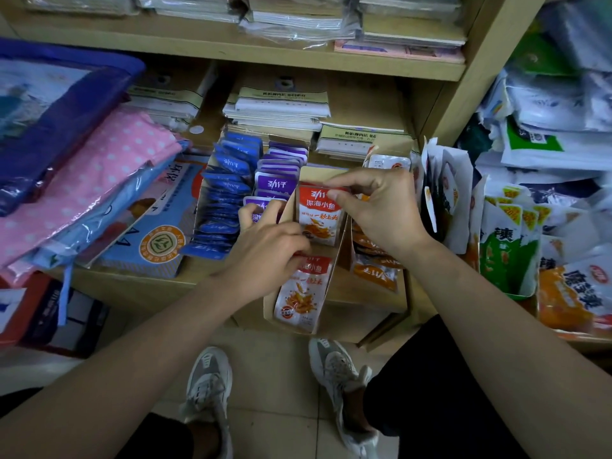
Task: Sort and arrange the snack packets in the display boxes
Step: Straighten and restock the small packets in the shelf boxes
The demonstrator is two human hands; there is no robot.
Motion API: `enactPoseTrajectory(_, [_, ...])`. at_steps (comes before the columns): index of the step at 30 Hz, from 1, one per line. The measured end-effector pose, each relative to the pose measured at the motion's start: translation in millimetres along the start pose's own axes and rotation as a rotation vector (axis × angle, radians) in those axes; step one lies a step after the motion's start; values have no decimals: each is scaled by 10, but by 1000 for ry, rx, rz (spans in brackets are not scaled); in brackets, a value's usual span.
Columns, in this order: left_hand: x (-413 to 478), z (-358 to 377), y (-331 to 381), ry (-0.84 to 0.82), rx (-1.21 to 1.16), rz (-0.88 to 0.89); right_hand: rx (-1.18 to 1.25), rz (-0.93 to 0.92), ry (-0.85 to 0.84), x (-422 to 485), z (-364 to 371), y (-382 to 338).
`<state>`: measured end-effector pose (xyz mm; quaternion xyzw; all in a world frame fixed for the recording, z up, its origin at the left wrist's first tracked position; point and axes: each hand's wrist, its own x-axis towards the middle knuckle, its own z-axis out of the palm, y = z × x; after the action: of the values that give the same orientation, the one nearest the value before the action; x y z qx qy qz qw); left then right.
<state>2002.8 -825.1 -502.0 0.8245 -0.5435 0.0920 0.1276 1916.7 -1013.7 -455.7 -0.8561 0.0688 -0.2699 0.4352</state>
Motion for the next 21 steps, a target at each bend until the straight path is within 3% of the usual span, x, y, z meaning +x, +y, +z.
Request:
enactPoseTrajectory(5, [-8,-163,-101,192,-133,-5,-22,-49,32,8,58,34])
enactPoseTrajectory(10, [80,-273,-167,467,-109,16,-195,-11,-58,114,84,171])
enactPoseTrajectory(16, [216,-82,-165,301,-269,-69,-442,-28,-46,175,56,295])
enactPoseTrajectory(21, [406,-29,-177,327,-279,-97,-471,-3,-68,190,17,322])
